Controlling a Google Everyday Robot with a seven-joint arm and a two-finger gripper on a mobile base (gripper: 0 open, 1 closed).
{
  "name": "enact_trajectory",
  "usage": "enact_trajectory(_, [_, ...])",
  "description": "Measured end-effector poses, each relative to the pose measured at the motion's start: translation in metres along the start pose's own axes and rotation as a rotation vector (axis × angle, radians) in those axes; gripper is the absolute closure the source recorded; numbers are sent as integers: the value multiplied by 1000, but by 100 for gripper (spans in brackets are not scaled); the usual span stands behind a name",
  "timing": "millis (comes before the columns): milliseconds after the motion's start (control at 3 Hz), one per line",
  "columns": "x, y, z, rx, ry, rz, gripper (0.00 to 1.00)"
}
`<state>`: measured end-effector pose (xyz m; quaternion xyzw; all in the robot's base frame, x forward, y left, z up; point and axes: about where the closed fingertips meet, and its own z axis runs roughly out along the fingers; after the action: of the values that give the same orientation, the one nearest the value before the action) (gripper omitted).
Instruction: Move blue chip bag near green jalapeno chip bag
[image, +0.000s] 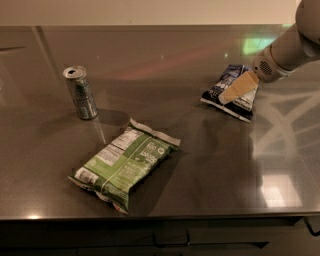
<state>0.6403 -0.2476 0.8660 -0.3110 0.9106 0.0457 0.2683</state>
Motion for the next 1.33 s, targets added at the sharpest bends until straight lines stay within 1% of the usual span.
enact_trajectory(333, [7,1,5,-9,20,0,18])
enact_trajectory(667, [10,5,7,-22,37,-17,41])
enact_trajectory(1000, [9,8,4,-18,50,-52,65])
enact_trajectory(1333, [1,19,-7,-26,49,-109,88])
